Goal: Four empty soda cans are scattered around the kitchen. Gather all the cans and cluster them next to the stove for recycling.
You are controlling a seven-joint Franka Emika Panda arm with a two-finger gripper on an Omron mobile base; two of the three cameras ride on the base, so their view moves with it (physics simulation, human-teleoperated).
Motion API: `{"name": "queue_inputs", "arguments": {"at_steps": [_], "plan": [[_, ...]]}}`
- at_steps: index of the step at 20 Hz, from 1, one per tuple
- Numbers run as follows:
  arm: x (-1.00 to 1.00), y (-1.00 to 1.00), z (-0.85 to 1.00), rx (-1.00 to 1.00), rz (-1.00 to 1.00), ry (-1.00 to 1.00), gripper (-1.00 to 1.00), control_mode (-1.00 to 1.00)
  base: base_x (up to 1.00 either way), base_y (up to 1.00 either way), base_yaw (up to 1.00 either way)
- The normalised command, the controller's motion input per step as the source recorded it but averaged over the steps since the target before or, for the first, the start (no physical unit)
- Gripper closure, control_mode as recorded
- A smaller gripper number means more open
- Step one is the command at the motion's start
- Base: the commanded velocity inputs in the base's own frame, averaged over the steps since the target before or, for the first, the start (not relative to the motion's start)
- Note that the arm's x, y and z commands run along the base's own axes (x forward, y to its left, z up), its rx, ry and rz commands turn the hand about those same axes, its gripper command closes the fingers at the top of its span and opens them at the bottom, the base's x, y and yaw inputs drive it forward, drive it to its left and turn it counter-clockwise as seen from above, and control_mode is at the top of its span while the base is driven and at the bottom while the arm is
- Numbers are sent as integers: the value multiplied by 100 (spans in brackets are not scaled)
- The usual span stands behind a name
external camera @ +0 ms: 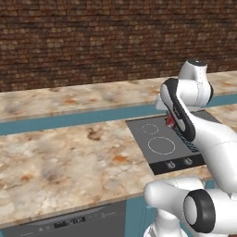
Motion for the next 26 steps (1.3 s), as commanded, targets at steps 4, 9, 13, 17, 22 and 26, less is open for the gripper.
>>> {"name": "queue_inputs", "arguments": {"at_steps": [4,9,13,17,22,26], "plan": [[0,0,0,0,0,0,100,-100,0,0,0],[70,49,-8,0,-4,5,100,-100,0,0,0],[100,63,-15,0,-1,17,100,-100,0,0,0],[100,13,-4,0,4,23,100,-100,0,0,0],[51,11,-14,0,0,2,100,-100,0,0,0],[62,51,-52,0,0,-1,100,-100,0,0,0]]}}
